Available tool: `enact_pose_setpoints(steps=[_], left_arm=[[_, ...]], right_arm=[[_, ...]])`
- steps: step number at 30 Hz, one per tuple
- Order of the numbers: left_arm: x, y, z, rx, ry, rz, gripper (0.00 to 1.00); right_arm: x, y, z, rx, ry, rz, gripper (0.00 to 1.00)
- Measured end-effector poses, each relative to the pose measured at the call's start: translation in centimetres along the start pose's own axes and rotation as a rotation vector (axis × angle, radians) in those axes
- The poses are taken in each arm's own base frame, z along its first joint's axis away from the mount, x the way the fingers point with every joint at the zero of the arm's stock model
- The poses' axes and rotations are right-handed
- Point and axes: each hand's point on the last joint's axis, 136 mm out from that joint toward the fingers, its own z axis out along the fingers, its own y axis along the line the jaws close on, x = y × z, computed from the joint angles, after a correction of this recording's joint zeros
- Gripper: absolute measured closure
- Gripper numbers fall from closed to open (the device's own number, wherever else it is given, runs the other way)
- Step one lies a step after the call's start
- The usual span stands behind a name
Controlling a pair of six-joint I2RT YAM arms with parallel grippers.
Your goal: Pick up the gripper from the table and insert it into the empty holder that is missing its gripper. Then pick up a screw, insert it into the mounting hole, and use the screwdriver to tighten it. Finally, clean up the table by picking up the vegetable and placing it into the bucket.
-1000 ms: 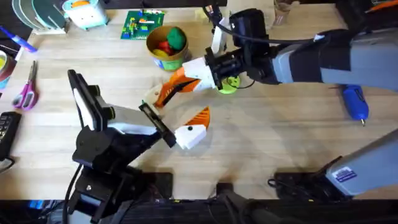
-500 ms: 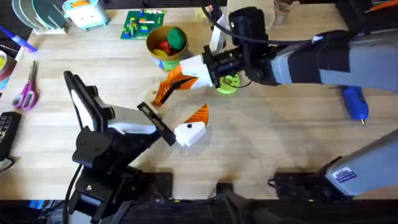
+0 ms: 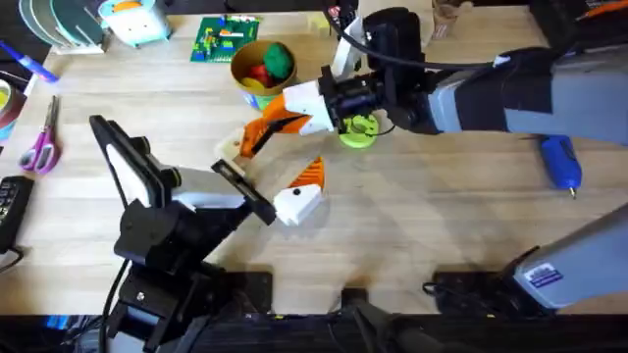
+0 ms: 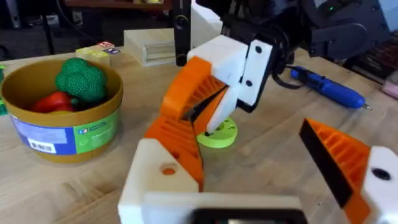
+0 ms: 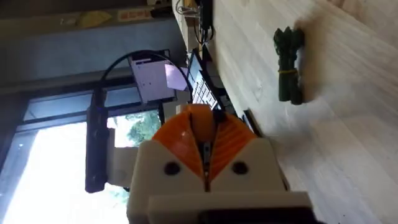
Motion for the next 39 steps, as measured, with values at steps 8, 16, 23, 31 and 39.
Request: enact_pose_setpoints(steps=[8, 16, 23, 31, 39], left_arm=[[-0.1, 0.7, 0.0, -0.038, -0.006, -0.052, 0.008], [-0.2, 1.7, -0.1, -0.093, -0.016, -0.068, 0.007], [-0.2, 1.7, -0.1, -0.097, -0.017, -0.07, 0.007], [-0.2, 0.9, 0.0, -0.053, -0.011, -0.068, 0.008], [0.0, -0.2, 0.0, 0.01, 0.0, -0.062, 0.008]], right_arm=[[0.0, -0.1, 1.0, 0.024, -0.03, 0.017, 0.992], [0.9, 0.6, 3.0, 0.027, -0.038, -0.009, 0.992], [1.0, 0.6, 3.0, 0.025, -0.031, -0.006, 0.991], [1.2, 0.7, 2.9, 0.018, -0.015, -0.005, 0.71], [1.3, 0.8, 2.2, -0.001, 0.014, -0.021, 0.536]])
